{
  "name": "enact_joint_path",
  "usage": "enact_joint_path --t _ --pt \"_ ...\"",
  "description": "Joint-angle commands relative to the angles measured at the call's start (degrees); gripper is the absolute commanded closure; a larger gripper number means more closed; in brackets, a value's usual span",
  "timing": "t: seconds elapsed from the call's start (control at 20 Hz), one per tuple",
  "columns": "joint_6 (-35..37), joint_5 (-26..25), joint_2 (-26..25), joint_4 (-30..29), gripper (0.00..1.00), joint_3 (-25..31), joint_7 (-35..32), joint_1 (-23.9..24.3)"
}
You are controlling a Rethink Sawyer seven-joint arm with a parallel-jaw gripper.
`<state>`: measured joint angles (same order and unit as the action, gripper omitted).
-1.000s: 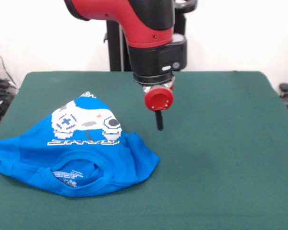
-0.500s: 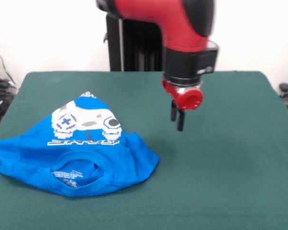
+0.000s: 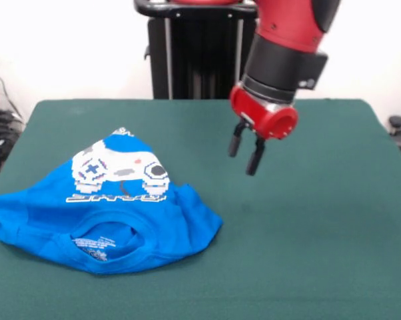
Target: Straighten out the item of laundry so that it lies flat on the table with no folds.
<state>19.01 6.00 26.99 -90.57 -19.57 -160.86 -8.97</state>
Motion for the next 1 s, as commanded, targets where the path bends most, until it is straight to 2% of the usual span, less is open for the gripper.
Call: enact_joint_path --t 0.05,0.2,0.35,0.7,1.0 --pt "8.1 4.4 1.0 5.4 0.00 -1.5 -7.1 5.0" --pt "7.5 5.2 -0.8 8.8 0.00 -2.2 -8.3 5.5" --pt "10.6 6.5 -2.0 11.4 0.00 -0.7 -8.1 7.2" --pt "6.7 11.7 -5.9 9.6 0.00 9.7 -6.5 13.1" --pt "5.7 12.2 -8.0 10.4 0.00 10.1 -5.2 13.1"
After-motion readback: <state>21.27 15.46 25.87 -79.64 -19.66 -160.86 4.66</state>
